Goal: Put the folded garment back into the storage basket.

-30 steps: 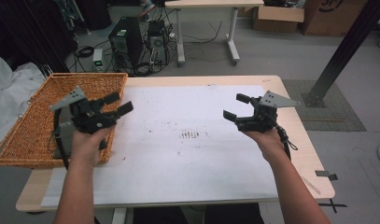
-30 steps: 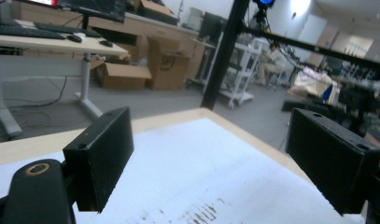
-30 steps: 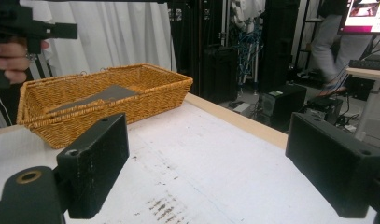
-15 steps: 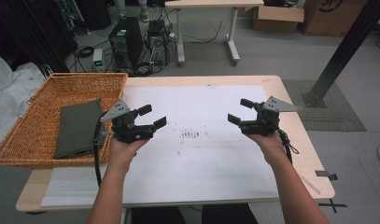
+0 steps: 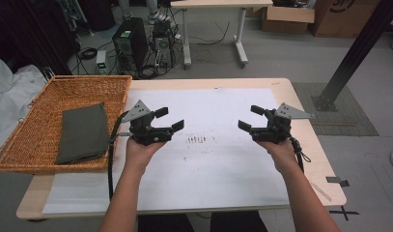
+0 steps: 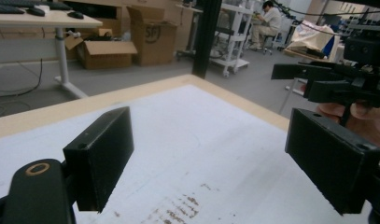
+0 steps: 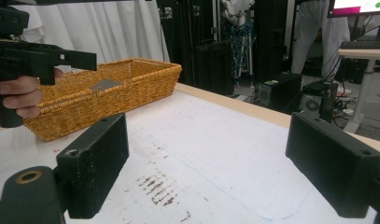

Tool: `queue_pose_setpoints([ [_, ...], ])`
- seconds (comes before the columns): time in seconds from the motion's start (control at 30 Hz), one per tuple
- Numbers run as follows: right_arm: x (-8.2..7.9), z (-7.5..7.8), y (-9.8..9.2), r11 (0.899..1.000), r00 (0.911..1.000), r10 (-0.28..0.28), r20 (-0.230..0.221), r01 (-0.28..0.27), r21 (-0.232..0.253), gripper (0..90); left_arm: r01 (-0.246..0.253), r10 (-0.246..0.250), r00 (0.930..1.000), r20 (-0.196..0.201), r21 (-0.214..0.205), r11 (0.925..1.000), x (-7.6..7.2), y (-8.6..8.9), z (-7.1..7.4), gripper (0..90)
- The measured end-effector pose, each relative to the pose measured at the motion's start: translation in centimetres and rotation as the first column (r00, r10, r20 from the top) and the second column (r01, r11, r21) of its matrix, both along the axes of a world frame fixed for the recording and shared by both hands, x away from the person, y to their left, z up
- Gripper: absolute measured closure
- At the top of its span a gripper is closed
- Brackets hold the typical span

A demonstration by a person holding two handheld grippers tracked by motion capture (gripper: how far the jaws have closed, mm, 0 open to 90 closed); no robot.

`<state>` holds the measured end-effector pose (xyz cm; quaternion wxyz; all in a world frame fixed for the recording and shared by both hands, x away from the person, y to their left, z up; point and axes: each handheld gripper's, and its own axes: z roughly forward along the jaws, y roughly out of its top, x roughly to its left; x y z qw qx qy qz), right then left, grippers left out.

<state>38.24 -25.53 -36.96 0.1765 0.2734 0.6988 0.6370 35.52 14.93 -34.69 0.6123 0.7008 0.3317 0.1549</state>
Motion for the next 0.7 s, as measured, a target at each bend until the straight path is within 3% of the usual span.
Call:
queue_pose_setpoints([
  [0.23, -0.23, -0.39, 0.02, 1.000, 1.0000, -0.005, -0.002, 0.005, -0.013, 13.0, -0.007, 0.007, 0.9999, -0.011, -0.012, 0.9999, 0.35, 0.39, -0.19, 15.9],
  [0.7, -0.59, -0.72, 0.43, 1.000, 0.9998, -0.014, -0.011, 0.014, -0.013, 13.0, -0.005, 0.005, 0.9998, -0.019, 0.019, 0.9998, -0.21, 0.86, -0.35, 15.9],
])
